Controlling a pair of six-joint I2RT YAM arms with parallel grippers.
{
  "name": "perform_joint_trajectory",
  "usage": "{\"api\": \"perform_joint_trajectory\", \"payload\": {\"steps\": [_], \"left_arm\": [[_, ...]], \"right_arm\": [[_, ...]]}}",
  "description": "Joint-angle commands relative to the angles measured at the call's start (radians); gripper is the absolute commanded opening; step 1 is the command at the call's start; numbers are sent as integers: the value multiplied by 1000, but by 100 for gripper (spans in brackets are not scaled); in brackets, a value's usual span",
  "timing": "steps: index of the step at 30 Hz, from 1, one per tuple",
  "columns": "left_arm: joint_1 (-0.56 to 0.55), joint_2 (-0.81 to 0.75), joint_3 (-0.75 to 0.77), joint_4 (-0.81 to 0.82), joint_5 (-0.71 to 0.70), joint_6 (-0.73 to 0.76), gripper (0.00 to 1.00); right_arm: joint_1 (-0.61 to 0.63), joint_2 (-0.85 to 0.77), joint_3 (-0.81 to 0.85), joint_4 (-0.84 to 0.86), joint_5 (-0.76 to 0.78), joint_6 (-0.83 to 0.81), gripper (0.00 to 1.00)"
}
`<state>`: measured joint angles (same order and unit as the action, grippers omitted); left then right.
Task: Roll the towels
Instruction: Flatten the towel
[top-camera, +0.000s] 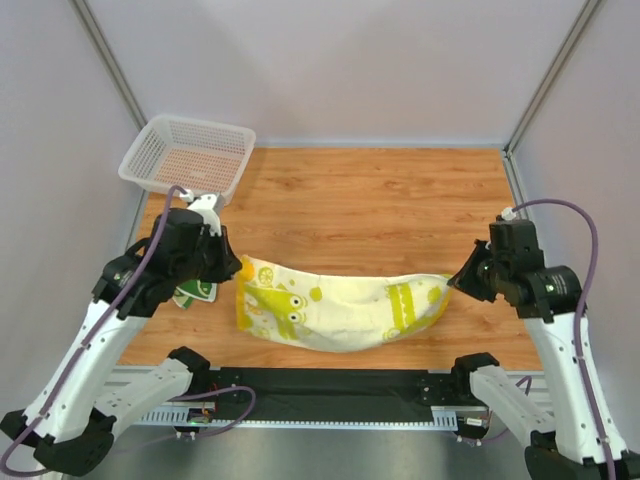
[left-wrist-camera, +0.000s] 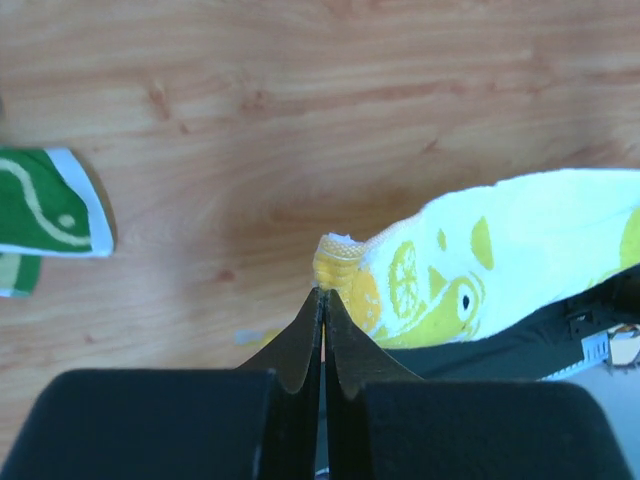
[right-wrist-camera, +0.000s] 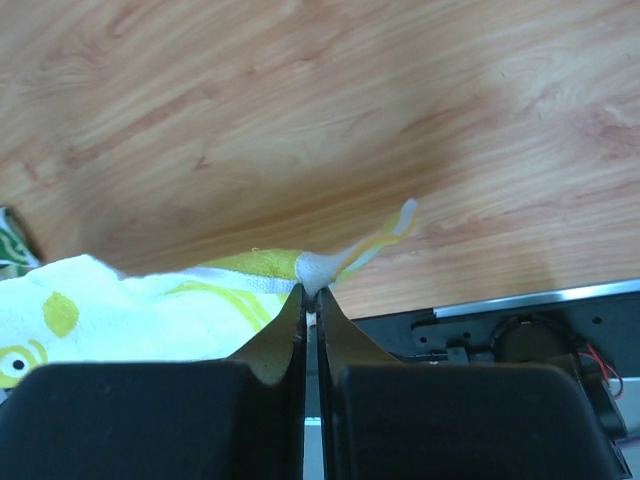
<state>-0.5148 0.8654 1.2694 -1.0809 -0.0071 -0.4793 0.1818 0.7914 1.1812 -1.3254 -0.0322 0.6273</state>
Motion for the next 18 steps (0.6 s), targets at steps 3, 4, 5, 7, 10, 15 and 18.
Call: {"api": "perform_joint_trajectory", "payload": {"steps": [3,4,5,7,10,15,18], "left_arm": [[4,81,-154,103,24,-84,0],[9,119,-168,117,25,-85,0],[19,139,-188,157,27,-87,0],[35,211,-194,194,41,-85,0],[82,322,-170,260,82,-76,0],[133,553,-36,292,94,-48,0],[148,677,53,297,87,-33,0]], "right_arm": [[-22,162,-51,120,71,-20,0],[-34,193,-58,139,78,-24,0],[-42,221,-63,184,78,-29,0],[-73,307,-75,227,69,-46,0],[-125,425,-58,301,48,-81,0],[-173,624,26,365,4,-120,0],[-206,750,84,394,-38,-124,0]]}}
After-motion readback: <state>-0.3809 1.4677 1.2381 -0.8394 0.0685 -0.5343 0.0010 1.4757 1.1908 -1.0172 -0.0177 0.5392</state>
